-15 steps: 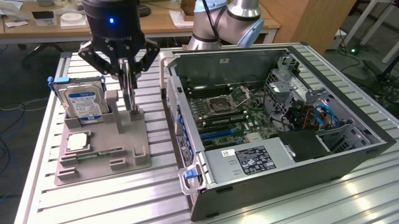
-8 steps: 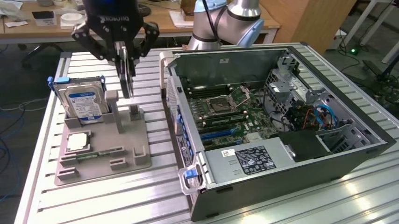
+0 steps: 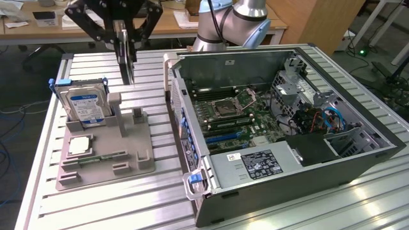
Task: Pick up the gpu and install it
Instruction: 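Pick up the gpu and move the gpu toward the slot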
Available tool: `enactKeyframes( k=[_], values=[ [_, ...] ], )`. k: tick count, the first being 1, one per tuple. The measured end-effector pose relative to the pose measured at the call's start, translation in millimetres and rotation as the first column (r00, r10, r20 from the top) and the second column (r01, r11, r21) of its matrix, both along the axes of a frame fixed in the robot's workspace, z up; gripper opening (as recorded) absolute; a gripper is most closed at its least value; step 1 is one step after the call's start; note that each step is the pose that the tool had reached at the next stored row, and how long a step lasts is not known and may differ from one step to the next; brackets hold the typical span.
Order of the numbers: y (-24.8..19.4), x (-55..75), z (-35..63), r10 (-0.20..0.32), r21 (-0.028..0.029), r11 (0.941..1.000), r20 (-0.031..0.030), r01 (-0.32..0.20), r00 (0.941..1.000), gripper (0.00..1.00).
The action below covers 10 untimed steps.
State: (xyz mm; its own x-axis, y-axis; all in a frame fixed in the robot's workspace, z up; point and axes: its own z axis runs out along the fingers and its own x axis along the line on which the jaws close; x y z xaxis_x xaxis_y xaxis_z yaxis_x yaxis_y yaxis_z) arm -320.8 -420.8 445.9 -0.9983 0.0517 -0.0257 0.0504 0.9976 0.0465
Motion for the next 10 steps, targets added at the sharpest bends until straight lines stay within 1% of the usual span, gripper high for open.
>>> enactKeyframes(
  k=[1,6,10],
  values=[
    [0.0,0.0,3.6,0.0,0.0,1.0,-0.0001,0.0,1.0,0.28],
    [0.0,0.6,4.3,0.0,0.0,1.0,-0.0001,0.0,1.0,0.28],
    [0.0,9.9,4.3,0.0,0.0,1.0,-0.0002,0.0,1.0,0.28]
  ],
)
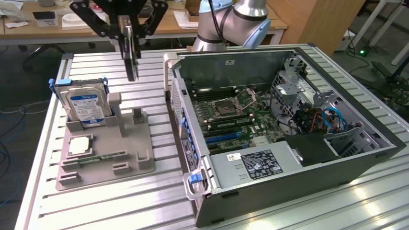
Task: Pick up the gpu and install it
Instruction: 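Pick up the gpu and move the gpu toward the slot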
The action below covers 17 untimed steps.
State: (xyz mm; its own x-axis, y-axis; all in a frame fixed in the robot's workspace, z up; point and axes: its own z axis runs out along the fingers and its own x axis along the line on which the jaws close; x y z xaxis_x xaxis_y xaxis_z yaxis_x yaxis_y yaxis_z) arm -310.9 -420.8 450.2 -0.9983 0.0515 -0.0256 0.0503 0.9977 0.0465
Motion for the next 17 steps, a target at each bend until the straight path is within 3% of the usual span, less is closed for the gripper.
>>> enactKeyframes(
  k=[10,17],
  values=[
    [0.0,41.1,-0.2,0.0,0.0001,1.0,0.0001,0.0,1.0,0.28],
    [0.0,62.3,-0.4,0.0,0.0002,1.0,0.0001,0.0,1.0,0.28]
  ],
)
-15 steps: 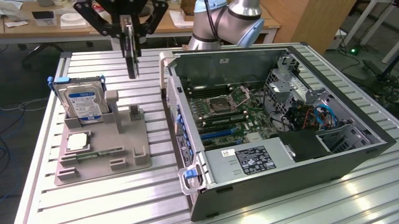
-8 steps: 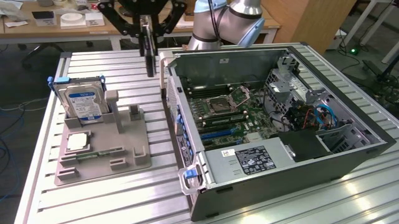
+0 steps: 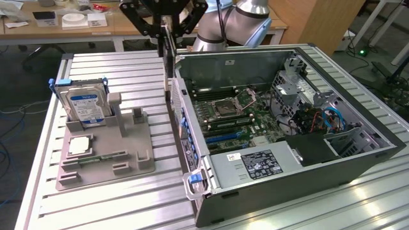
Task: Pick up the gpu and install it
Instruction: 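Pick up the gpu and move the gpu toward the slot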
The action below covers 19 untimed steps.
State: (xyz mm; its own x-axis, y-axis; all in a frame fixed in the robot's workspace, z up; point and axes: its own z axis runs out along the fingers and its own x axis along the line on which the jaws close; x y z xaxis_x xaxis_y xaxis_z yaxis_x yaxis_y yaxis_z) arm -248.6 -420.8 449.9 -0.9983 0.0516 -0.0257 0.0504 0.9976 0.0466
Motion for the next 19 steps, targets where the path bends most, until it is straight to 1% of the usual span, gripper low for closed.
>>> enactKeyframes(
  k=[19],
  values=[
    [0.0,66.6,-0.5,0.0,-0.0002,1.0,-0.0001,0.0,1.0,0.28]
  ],
)
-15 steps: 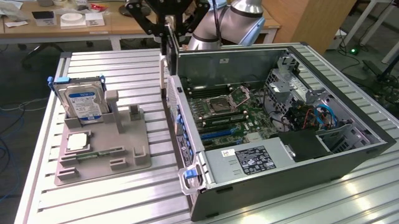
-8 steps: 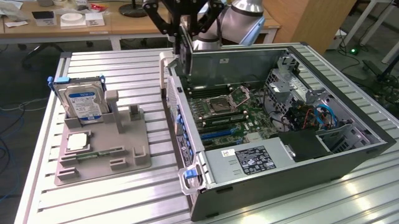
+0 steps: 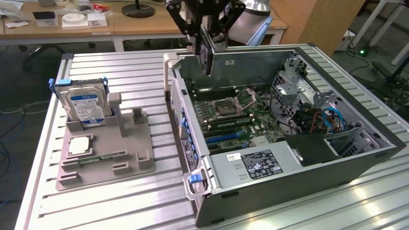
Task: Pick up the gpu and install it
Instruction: 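Pick up the gpu and move the gpu toward the slot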
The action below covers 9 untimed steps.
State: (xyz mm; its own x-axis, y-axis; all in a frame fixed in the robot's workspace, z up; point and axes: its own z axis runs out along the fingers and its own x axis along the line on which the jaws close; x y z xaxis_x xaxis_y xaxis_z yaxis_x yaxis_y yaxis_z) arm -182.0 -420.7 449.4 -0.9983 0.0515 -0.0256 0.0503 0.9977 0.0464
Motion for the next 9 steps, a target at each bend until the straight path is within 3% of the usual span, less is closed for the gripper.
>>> enactKeyframes(
  k=[9],
  values=[
    [0.1,33.2,-0.4,0.0,0.0001,1.0,0.0,0.0,1.0,0.28]
  ],
)
